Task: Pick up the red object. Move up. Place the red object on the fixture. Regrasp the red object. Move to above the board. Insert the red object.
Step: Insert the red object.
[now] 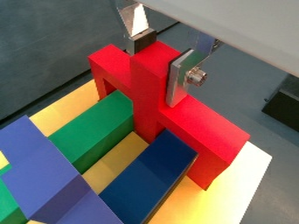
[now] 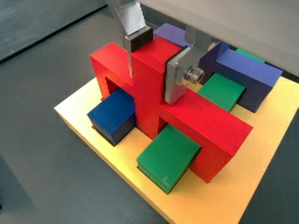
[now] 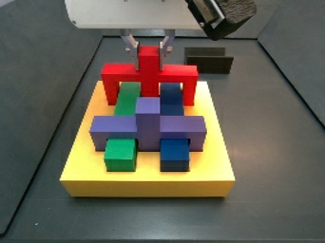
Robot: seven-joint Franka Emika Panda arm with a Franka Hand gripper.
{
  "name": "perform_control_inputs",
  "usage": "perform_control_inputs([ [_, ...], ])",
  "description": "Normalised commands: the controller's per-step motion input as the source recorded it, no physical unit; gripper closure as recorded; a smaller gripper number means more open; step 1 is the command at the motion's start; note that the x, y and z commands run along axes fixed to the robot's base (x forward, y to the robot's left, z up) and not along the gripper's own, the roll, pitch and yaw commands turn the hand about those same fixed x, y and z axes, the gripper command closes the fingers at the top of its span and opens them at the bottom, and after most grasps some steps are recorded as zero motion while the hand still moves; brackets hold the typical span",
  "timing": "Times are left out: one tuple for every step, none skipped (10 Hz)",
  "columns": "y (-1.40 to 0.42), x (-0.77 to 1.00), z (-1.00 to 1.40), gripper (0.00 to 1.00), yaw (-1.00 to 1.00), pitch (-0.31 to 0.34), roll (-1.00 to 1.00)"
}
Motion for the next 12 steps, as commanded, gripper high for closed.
perform_control_inputs([
  [0.07,0.02,-0.28,1.00,-0.14,0.000,0.01],
  [0.14,0.05,-0.29,1.00,0.00,0.006,0.08],
  [0.19,0.08,-0.27,1.00,0.03,0.021,0.09],
  [0.15,0.01,-0.24,1.00,0.08,0.000,0.07],
  [0.09,0.00,-0.30,1.00,0.14,0.000,0.06],
  [0.00,0.00,-0.49,1.00,0.14,-0.041,0.09],
  [-0.09,0.00,-0.52,1.00,0.00,-0.056,0.00],
  [-0.17,0.00,-0.38,1.00,0.00,-0.053,-0.02],
  [-0.03,0.01,-0.41,1.00,0.00,-0.034,-0.02],
  [0.00,0.09,-0.37,1.00,0.00,-0.004,-0.03],
  [0.00,0.10,-0.31,1.00,0.00,-0.009,-0.06],
  [-0.09,0.24,-0.13,1.00,0.02,0.000,-0.10],
])
